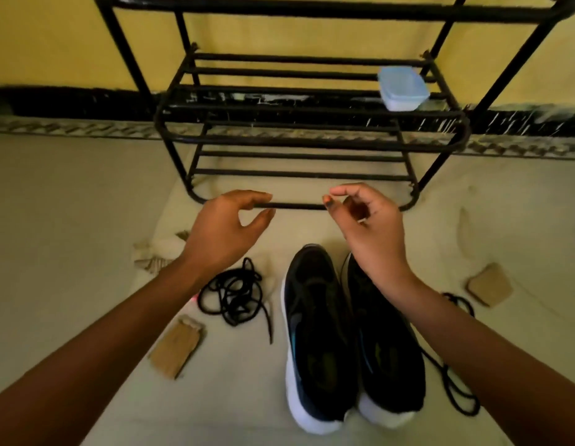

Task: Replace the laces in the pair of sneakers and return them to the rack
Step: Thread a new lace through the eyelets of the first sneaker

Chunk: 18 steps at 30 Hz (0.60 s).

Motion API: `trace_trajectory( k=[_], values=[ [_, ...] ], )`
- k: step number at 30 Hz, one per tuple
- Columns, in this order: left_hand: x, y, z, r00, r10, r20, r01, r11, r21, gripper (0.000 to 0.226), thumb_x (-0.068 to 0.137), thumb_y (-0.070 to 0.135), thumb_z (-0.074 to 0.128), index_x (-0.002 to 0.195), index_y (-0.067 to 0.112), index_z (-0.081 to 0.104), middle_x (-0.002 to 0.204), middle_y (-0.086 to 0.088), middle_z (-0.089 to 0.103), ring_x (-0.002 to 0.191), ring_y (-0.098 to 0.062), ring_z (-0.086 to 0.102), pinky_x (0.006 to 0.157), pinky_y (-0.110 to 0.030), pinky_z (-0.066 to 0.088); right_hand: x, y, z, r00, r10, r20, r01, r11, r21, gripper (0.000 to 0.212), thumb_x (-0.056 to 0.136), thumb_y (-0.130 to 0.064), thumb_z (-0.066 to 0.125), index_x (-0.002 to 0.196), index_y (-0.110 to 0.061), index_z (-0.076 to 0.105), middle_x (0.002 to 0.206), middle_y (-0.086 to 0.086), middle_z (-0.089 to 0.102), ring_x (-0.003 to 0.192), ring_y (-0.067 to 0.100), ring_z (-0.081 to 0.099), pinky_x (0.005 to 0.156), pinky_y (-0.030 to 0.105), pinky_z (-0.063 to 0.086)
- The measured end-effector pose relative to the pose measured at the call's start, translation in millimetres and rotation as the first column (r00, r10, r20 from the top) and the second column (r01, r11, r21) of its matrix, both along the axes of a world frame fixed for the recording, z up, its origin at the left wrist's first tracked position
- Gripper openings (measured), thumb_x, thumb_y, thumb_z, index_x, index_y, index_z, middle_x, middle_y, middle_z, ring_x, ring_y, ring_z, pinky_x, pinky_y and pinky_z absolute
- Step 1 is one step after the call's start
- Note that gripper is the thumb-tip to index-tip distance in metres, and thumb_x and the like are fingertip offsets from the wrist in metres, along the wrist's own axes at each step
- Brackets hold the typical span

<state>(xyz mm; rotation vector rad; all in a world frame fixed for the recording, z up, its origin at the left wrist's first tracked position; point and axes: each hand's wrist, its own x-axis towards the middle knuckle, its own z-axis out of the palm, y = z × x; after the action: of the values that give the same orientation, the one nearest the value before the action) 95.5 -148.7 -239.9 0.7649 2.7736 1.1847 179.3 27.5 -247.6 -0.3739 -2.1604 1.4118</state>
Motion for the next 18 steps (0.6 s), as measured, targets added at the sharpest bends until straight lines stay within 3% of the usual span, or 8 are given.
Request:
trace_trajectory(
  k=[3, 6, 10, 14, 16, 18],
  values=[
    [7, -23, -19, 0.994, 0.061, 0.095, -0.058, 0.998, -0.029, 0.02, 0.087, 0.026, 0.063, 0.105, 0.022, 0.07, 0.098, 0.014, 0.066, 0.089, -0.006, 0.063, 0.082, -0.02, 0.046, 12, -25, -11, 0.999, 0.041, 0.001, -0.041, 0.999, -0.002, 0.011, 0.086, -0.019, 0.067, 0.097, -0.018, 0.068, 0.072, 0.0, 0.061, 0.062, 0.003, 0.052, 0.062, 0.014, 0.043],
    [11, -40, -43, 0.98, 0.08, 0.183, -0.051, 0.986, -0.157, 0.013, 0.088, 0.025, 0.062, 0.097, 0.021, 0.07, 0.089, 0.011, 0.065, 0.085, -0.012, 0.065, 0.082, -0.026, 0.05, 24, -43, -22, 0.997, 0.08, 0.014, -0.08, 0.997, -0.005, 0.012, 0.085, -0.016, 0.067, 0.097, -0.017, 0.068, 0.072, 0.002, 0.06, 0.062, 0.003, 0.052, 0.062, 0.013, 0.043],
    [19, -58, -72, 0.968, 0.124, 0.218, -0.026, 0.913, -0.406, 0.015, 0.089, 0.027, 0.057, 0.097, 0.025, 0.069, 0.098, -0.001, 0.069, 0.092, -0.022, 0.065, 0.08, -0.029, 0.049, 39, -59, -40, 0.991, 0.115, 0.068, -0.116, 0.993, 0.002, 0.013, 0.084, -0.011, 0.068, 0.097, -0.014, 0.068, 0.075, 0.005, 0.062, 0.064, 0.004, 0.053, 0.063, 0.015, 0.044],
    [28, -60, -95, 0.964, -0.08, 0.254, 0.2, 0.848, -0.49, 0.036, 0.094, 0.016, 0.049, 0.127, 0.027, 0.056, 0.12, 0.001, 0.062, 0.106, -0.018, 0.06, 0.09, -0.027, 0.047, 47, -69, -53, 0.981, 0.136, 0.141, -0.141, 0.99, 0.025, 0.016, 0.084, -0.007, 0.067, 0.098, -0.015, 0.068, 0.077, 0.002, 0.064, 0.065, 0.007, 0.056, 0.064, 0.014, 0.047],
    [31, -53, -104, 0.957, -0.238, 0.167, 0.29, 0.747, -0.598, 0.052, 0.094, 0.011, 0.048, 0.141, 0.029, 0.038, 0.13, -0.001, 0.052, 0.115, -0.02, 0.054, 0.09, -0.029, 0.045, 49, -71, -57, 0.973, 0.152, 0.176, -0.165, 0.984, 0.065, 0.016, 0.084, -0.007, 0.066, 0.099, -0.015, 0.068, 0.08, 0.003, 0.066, 0.068, 0.009, 0.059, 0.065, 0.014, 0.048],
    [30, -44, -107, 0.949, -0.308, 0.069, 0.266, 0.661, -0.702, 0.062, 0.093, 0.01, 0.05, 0.146, 0.03, 0.027, 0.134, -0.004, 0.045, 0.12, -0.023, 0.047, 0.089, -0.032, 0.044, 51, -73, -58, 0.964, 0.16, 0.214, -0.184, 0.978, 0.098, 0.016, 0.085, -0.008, 0.065, 0.099, -0.015, 0.069, 0.083, 0.002, 0.067, 0.07, 0.009, 0.061, 0.067, 0.016, 0.05]
  ],
)
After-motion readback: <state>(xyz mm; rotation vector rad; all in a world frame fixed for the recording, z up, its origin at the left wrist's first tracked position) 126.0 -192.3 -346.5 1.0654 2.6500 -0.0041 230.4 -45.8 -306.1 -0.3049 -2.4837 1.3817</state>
